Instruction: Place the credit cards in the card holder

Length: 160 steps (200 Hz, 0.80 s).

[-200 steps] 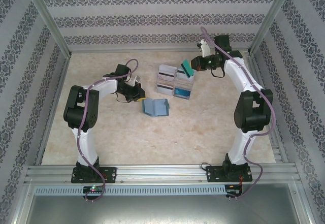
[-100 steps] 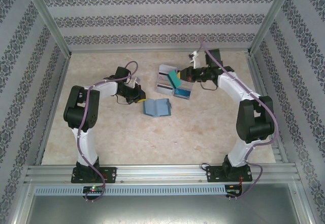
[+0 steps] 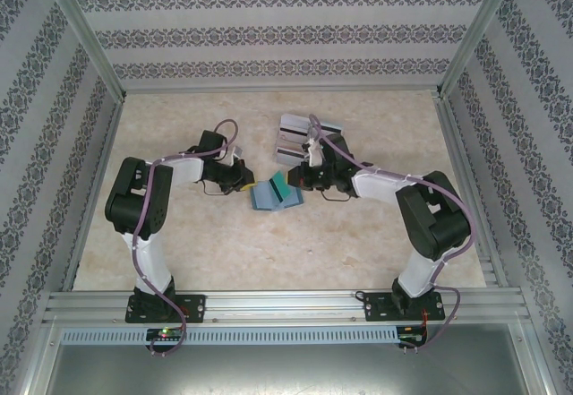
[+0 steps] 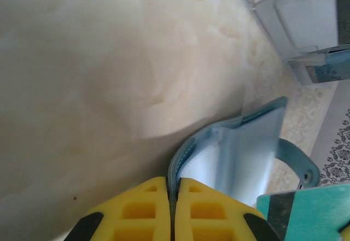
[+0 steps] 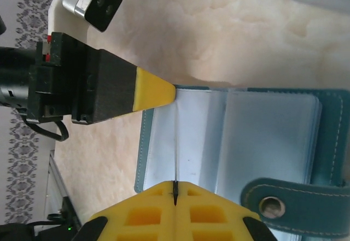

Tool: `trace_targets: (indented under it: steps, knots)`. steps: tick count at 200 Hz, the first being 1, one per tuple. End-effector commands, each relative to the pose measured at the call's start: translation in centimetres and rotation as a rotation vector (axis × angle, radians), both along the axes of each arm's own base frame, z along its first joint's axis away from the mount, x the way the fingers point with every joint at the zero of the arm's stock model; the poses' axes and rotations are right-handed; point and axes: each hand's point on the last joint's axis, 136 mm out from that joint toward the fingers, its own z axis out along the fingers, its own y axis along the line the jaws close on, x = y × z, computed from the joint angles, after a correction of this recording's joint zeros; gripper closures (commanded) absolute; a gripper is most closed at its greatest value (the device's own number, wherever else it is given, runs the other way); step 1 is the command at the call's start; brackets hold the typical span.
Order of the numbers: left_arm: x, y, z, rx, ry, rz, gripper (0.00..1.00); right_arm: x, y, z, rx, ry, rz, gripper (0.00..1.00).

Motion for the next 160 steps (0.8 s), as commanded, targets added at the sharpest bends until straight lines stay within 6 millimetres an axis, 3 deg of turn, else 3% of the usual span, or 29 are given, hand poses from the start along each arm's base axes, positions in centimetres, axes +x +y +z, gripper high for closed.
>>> trace_targets:
  steps: [1,63,160]
  knots:
    - [0.4,0.6,-0.3,-0.008,-0.013,0.058,0.96,1.4,0.5,1.4,0.052,-0.071,-0.115,1.00]
    - [-0.2,0.8,-0.8,0.002,-0.003,0.068,0.96,1.3,-0.8,-1.7,0.053,-0.019,-0.162,1.00]
    - [-0.2,0.8,-0.8,0.008,-0.002,0.066,0.96,0.9,0.4,-3.0,0.090,0.026,-0.120,1.00]
